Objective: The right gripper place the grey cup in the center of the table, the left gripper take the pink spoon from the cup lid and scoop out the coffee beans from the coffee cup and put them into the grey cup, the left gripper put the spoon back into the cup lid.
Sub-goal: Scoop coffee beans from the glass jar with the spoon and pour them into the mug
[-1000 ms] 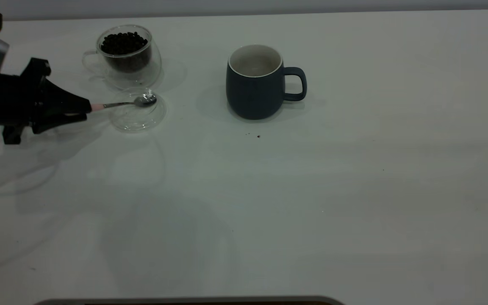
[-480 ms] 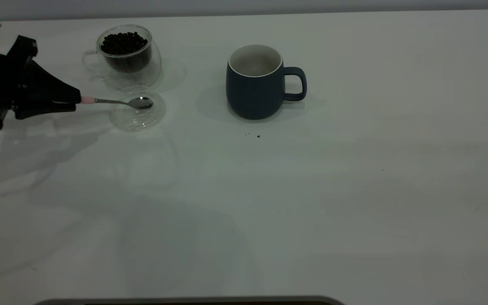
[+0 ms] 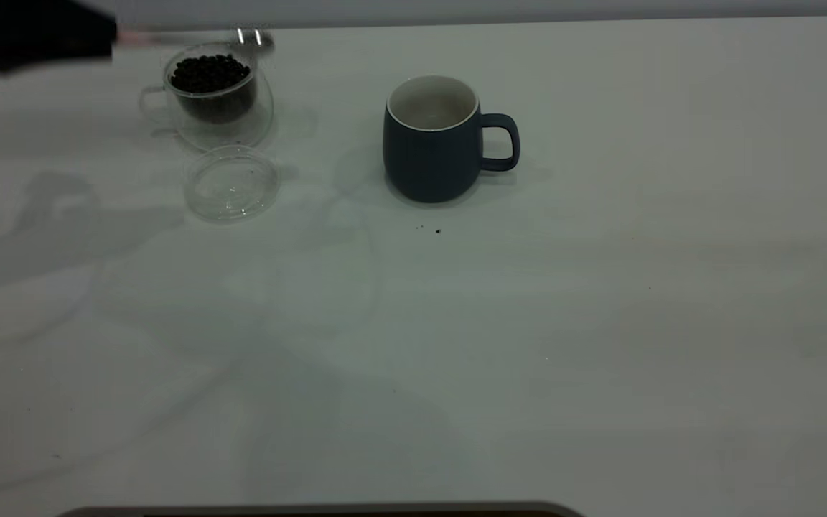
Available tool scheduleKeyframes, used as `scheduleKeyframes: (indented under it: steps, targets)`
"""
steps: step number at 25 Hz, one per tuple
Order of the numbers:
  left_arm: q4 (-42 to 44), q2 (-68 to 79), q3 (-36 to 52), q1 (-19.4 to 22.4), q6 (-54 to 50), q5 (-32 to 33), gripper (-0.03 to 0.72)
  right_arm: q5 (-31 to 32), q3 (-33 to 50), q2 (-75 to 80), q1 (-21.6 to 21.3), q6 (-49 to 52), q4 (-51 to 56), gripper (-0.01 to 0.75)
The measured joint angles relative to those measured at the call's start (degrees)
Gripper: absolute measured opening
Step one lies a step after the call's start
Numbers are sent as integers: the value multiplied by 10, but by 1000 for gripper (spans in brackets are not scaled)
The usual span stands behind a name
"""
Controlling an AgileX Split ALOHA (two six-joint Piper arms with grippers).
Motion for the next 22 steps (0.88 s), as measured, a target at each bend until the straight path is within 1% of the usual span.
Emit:
scheduleKeyframes:
  steps: [2,3,7,11,14,16,22]
  targets:
    - [0,-4,-28,0,-10,-8,125,0,0,0,0,0,0,453]
    - [1,-4,-38,0,-16,-22,125,0,0,0,0,0,0,453]
    - [4,-4,-54,0,-32,-102,125,0,0,0,0,0,0,452]
    - [4,12,-54,0,-34,-162,125,1,0,0,0,0,0,452]
    - [1,37,-54,0,-30,-181,125,1,0,0,0,0,0,452]
    - [-11,57,-54,0,-16,-182,125,1,0,0,0,0,0,452]
    - [-74,103,-55,0,27,-178,125,1,0,0,0,0,0,452]
